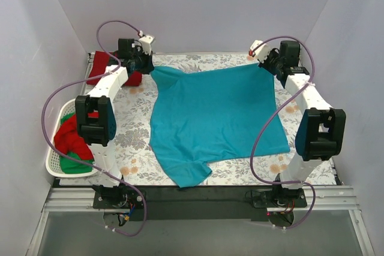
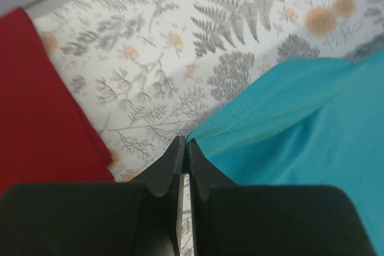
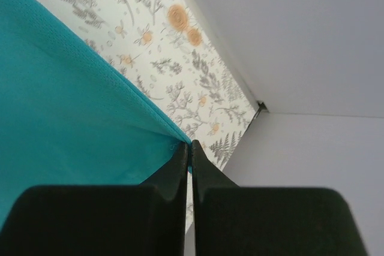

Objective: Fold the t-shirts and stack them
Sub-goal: Flatten the tshirt out

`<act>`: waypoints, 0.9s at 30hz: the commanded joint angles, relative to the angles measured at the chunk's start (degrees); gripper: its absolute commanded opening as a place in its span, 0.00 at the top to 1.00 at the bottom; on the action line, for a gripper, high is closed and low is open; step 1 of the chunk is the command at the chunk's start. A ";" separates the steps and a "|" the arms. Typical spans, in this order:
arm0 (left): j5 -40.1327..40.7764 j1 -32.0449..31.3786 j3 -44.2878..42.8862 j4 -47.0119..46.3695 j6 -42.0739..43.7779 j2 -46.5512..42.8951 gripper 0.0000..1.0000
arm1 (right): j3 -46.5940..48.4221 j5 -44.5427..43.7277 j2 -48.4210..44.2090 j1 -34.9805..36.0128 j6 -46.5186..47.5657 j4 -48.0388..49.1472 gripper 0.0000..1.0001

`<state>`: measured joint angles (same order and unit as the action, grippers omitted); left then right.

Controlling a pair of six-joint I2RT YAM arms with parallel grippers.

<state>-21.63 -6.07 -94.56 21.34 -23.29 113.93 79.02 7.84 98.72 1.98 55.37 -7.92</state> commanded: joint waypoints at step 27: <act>-1.14 2.20 15.74 -4.65 2.10 -75.16 1.00 | -7.06 -2.03 -64.34 -0.04 -9.24 0.01 0.99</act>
<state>-24.05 -4.27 -76.55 13.02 -25.08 39.77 70.35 8.99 36.25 2.26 45.63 -9.63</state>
